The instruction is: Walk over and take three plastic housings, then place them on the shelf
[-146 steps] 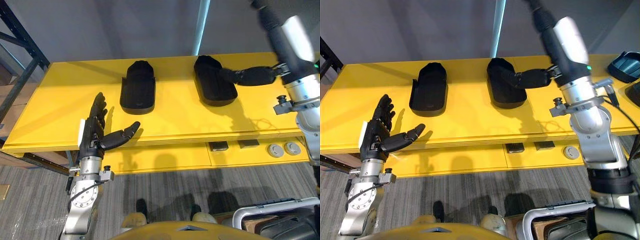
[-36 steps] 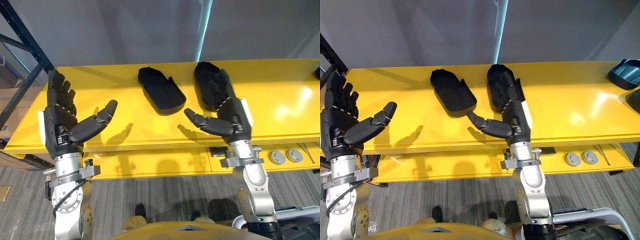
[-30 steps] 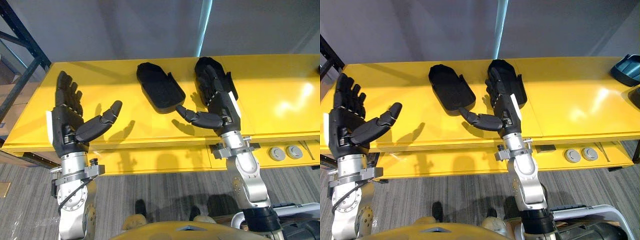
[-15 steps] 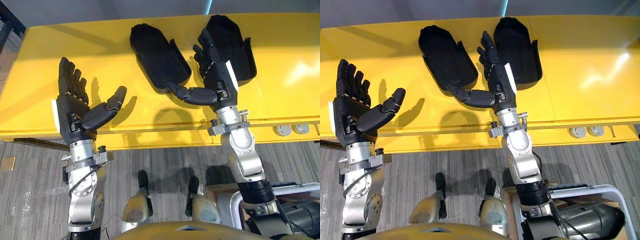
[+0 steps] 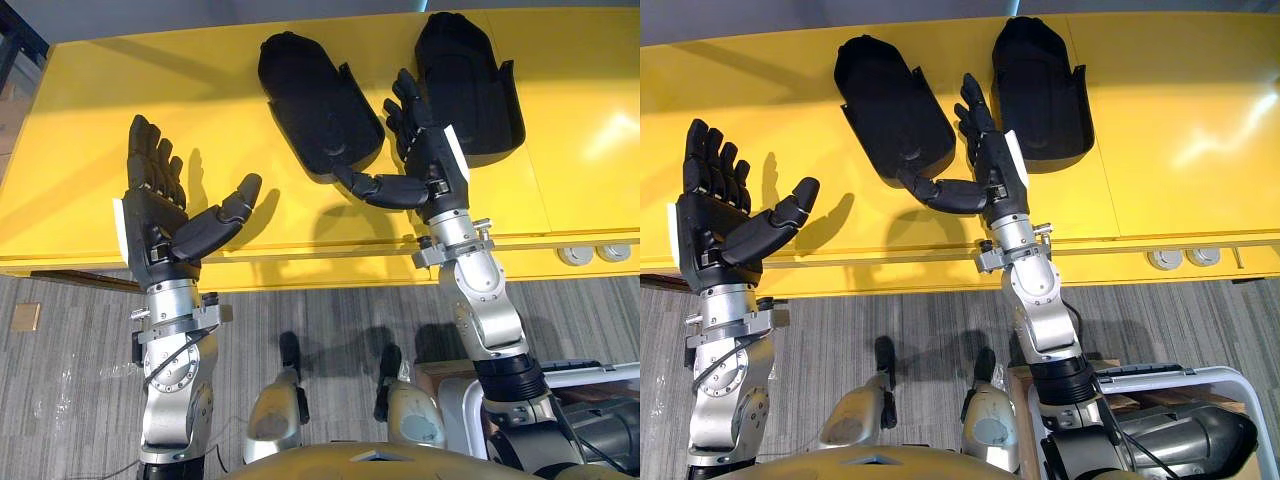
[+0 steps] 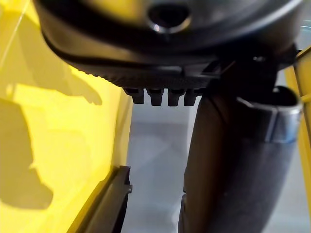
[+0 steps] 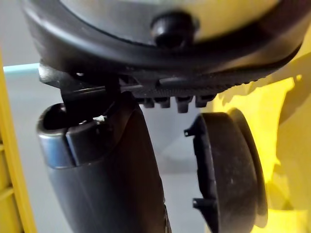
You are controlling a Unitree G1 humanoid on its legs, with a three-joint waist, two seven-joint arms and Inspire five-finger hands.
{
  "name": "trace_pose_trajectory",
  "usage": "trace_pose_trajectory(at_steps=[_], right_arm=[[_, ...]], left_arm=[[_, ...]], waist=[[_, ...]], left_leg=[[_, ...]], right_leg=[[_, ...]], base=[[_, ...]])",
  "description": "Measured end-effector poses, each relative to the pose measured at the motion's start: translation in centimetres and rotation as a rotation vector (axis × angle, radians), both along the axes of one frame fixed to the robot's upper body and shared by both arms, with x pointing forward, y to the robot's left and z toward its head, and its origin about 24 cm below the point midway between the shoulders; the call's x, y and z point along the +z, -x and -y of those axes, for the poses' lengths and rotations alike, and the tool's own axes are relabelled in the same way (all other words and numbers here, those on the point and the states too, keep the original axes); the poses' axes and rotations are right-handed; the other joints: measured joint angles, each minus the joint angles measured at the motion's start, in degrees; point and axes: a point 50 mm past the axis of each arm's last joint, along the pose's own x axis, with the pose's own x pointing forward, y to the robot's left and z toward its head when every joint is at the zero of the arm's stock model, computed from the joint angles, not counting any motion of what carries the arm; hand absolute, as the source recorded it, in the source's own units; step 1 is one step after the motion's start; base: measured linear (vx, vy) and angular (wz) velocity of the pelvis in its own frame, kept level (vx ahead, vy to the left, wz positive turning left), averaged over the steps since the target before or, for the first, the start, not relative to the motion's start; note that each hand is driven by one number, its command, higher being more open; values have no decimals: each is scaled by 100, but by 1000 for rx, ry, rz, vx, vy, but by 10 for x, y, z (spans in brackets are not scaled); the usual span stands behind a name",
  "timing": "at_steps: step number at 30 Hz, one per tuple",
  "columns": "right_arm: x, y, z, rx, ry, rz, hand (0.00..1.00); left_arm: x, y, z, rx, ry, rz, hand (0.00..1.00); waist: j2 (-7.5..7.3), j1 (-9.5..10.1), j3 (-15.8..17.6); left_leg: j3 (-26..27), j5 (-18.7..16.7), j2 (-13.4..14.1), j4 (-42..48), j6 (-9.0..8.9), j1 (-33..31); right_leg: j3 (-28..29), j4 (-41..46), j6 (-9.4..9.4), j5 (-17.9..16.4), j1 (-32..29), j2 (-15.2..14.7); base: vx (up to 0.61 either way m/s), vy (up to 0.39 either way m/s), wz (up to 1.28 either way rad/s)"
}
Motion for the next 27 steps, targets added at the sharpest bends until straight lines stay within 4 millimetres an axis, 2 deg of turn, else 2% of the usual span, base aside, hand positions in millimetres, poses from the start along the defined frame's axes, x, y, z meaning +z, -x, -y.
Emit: trace_pose_trajectory(at_steps=[18,27], right_arm=[[-8,5,-17,169,39,-33,100],[-15,8,-20,188,43,-57,100]], left_arm=[[-3,0,1,-20,-10,-15,100],[-10,-1,2,-32,-14,-52,100]], waist=[[-10,-2,14],[-11,10,14]], left_leg=[[-85,38,-6,-1,-8,48],[-81,38,-4,-2,-8,81]], right_leg=[[-142,142,-7,-83,65,-39],[-142,147,-8,-86,98,-39]], base=[[-3,4,3],[0,0,0]])
